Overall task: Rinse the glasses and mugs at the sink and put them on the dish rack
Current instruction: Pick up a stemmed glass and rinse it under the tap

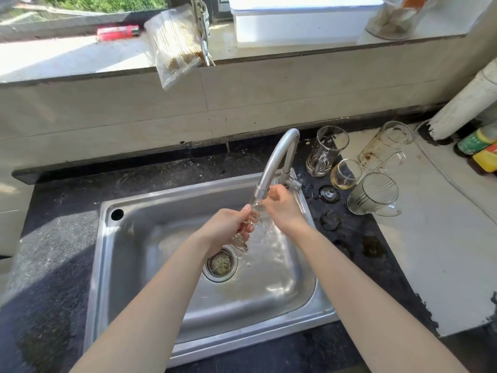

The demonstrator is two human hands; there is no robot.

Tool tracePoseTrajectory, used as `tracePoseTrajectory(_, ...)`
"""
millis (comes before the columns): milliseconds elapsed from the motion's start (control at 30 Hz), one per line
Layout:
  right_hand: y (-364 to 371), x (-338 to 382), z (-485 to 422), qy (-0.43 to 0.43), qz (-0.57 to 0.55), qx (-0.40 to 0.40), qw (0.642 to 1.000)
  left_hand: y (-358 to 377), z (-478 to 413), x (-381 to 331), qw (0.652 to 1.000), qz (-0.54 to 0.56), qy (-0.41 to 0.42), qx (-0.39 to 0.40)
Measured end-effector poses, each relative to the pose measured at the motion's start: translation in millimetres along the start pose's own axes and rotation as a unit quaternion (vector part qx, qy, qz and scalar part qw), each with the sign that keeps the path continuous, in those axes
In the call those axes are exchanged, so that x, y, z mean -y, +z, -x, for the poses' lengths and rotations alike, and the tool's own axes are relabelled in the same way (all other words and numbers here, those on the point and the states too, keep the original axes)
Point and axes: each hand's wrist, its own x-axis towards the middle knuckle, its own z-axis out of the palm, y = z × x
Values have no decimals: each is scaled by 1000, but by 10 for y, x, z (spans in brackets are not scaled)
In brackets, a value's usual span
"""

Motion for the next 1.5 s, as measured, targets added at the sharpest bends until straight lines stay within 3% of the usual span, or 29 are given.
tracePoseTrajectory(100, 128, 36, -34, 16, 32, -34, 999, -27, 44, 32, 1000, 25, -14, 3)
tracePoseTrajectory(233, 220, 132, -7, 44, -112, -85, 989, -72, 84, 47, 996, 79, -34, 7)
tracePoseTrajectory(333, 318, 101, 63, -27, -31, -103, 994, -74, 133, -13, 995, 95, -39, -6)
tracePoseTrajectory(400, 351, 66, 70, -43, -33, -91, 994, -80, 163, -43, 998, 56, -35, -12)
tracePoseTrajectory(500, 308, 75, 12, 35, -101, -77, 991, -119, 173, -48, 998, 25, -49, -1)
tracePoseTrajectory(600, 290, 97, 29, 103, -258, -26, 960, -160, 156, -46, 994, 75, -78, 30)
tracePoseTrajectory(733, 246, 106, 121, 37, -342, 44, 938, -145, 160, -56, 967, 204, -135, 66)
tracePoseTrajectory(800, 241, 97, 114, 35, -321, 43, 946, -133, 170, -37, 961, 222, -146, 75)
tracePoseTrajectory(900, 278, 102, 34, 81, -227, -37, 970, -85, 177, 7, 970, 193, -128, 77)
tracePoseTrajectory(1000, 311, 161, -45, 90, -163, -99, 977, 7, 146, 36, 987, 137, -63, 47)
tracePoseTrajectory(1100, 286, 185, -101, 105, -189, -144, 966, 64, 102, 7, 1000, 28, 7, -6)
tracePoseTrajectory(1267, 193, 265, -68, 104, -289, -63, 950, -27, 78, -88, 1000, -13, -8, 20)
tracePoseTrajectory(1367, 146, 261, 33, 48, -371, 6, 927, -65, 65, -103, 991, 80, -60, 92)
tracePoseTrajectory(1500, 178, 193, 125, 13, -493, 83, 866, -39, 81, -104, 960, 221, -112, 128)
